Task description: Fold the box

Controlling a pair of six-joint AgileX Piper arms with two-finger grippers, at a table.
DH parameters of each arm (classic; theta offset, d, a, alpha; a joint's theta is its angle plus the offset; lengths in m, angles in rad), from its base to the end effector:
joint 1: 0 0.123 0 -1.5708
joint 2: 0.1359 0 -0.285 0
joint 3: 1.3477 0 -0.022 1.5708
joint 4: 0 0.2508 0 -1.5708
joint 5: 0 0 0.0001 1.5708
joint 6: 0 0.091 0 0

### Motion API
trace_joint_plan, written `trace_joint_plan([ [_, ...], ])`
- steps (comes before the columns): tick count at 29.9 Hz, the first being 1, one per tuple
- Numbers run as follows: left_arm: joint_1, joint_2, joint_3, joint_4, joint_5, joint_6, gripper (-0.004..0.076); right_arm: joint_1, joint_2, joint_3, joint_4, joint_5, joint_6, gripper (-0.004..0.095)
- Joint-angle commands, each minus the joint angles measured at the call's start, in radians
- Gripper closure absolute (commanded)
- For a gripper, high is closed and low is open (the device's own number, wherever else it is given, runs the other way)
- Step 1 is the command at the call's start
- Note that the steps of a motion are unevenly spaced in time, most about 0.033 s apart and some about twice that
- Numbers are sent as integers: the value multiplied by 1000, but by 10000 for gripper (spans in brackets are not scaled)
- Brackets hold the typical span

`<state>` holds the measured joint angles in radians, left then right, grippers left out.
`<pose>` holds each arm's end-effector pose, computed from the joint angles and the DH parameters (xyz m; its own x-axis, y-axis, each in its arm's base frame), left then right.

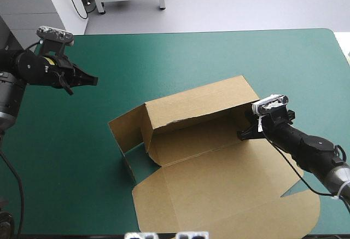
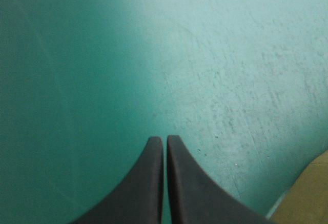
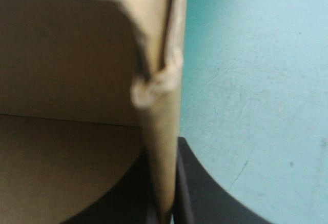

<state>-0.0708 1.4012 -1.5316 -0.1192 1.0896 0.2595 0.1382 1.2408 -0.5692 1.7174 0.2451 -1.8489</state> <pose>0.2875 -0.0300 0.4143 -0.7180 0.2530 -0.6485 0.2898 0.9557 0.0520 0.2364 0.0550 0.2366 -0.4691 -0.1894 -0.8626 -0.3993 0.9167 0.0159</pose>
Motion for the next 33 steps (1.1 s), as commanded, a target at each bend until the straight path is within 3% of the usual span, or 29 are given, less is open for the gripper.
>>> trace_joint_plan([
  [1,2,-72,73,-32,-126,2,722,3,-19,-23,49,41,4,926],
  [7,2,-198,263,-32,-307,-3,733,3,-19,-23,49,41,4,926],
  [13,2,-343,427,-29,-368,4,733,3,-19,-26,44,43,4,928],
  [17,2,-418,492,-29,-421,4,733,3,-19,-73,-52,60,77,928],
  [22,2,-477,503,-50,-425,4,733,3,-17,-223,-414,112,427,928],
  [29,2,-503,503,-41,-412,4,733,3,49,-501,-1066,418,1082,926],
  [33,2,-503,503,37,-391,4,733,3,78,-604,-1295,524,1371,926],
])
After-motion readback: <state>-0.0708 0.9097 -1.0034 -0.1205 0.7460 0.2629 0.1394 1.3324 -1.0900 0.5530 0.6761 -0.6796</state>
